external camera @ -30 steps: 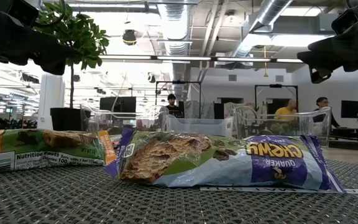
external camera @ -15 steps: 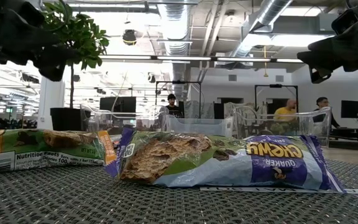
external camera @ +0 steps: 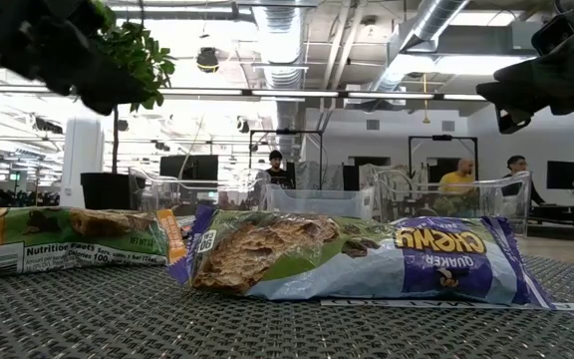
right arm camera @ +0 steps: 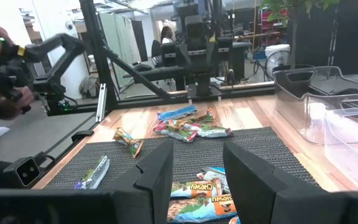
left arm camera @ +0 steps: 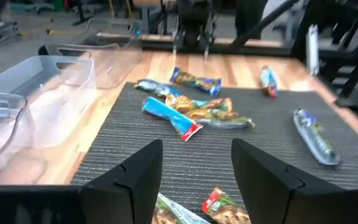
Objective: Pick and place Granola Bars by type
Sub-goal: Put the red granola bar into the white bin
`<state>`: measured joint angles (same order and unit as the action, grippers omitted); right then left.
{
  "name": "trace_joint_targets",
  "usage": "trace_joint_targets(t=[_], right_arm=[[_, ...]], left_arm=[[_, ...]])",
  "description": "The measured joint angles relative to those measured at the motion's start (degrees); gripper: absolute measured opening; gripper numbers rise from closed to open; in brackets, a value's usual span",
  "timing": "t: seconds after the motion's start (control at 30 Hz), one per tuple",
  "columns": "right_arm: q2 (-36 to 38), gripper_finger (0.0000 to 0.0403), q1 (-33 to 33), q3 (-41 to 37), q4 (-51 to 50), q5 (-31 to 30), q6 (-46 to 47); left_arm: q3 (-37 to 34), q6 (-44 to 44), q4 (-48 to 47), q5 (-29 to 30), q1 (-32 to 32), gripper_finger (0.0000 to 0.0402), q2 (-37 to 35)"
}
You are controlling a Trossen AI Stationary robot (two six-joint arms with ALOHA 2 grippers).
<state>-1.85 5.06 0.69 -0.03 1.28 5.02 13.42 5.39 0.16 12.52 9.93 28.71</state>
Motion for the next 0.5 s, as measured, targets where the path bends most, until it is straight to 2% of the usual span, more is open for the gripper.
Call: trace_joint_targets(t=[0.23, 0.5], right_arm=[[0.00, 0.0134, -0.02, 0.00, -0.02, 0.00, -0.02], [-0.01, 0.0134, 0.00, 0.00, -0.02, 0.00, -0.01]], left_arm=[[11.53, -0.24, -8.38, 1.87, 0.24, 0.0184, 16.73], [25.47, 2.84, -22.50, 9.22, 2.67, 0.0184, 32.26]])
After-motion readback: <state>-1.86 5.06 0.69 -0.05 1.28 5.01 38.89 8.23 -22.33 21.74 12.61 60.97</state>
